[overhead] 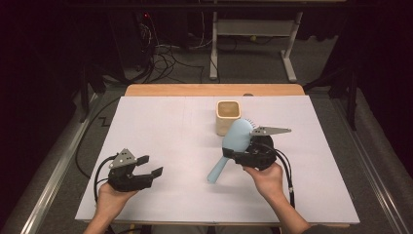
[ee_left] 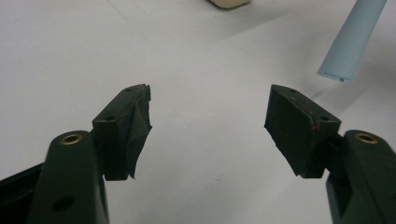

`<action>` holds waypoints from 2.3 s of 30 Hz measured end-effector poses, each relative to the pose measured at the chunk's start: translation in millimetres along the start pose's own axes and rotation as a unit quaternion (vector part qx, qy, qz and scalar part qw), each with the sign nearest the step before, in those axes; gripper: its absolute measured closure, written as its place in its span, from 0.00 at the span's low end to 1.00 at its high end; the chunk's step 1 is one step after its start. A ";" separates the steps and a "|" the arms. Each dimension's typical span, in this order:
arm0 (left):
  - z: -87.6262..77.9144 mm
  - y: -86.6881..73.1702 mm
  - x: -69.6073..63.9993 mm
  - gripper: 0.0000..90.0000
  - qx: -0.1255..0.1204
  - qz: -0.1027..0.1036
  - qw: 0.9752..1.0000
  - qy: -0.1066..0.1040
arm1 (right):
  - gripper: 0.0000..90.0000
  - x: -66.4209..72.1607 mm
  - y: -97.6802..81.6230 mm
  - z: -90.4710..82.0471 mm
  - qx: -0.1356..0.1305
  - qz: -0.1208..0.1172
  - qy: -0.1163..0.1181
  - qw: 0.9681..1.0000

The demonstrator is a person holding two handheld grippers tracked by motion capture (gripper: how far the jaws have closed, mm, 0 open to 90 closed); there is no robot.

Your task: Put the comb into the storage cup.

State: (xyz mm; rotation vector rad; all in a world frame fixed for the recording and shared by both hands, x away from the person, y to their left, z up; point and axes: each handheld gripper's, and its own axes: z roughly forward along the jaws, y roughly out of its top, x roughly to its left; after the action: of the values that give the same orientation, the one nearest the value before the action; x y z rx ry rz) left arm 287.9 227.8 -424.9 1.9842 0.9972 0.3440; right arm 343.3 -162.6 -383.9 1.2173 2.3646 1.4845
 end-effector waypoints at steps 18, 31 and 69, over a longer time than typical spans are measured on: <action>-12.1 -31.5 16.4 0.33 -0.025 -0.030 0.999 0.023 | 0.62 -9.7 4.9 -13.5 0.003 0.001 -0.023 1.000; -13.1 -43.7 24.8 0.32 -0.043 -0.066 0.996 0.042 | 0.62 -18.4 7.7 -19.6 0.005 0.005 -0.036 0.999; -17.0 -56.3 26.3 0.32 -0.059 -0.066 0.993 0.072 | 0.61 -46.4 34.3 -36.4 0.004 0.016 -0.086 0.996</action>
State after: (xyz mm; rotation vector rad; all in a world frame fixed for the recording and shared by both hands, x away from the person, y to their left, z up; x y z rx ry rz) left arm 266.0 274.8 -463.2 1.7962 1.1667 0.4677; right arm 377.6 -212.5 -352.3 1.3322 2.2514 1.3208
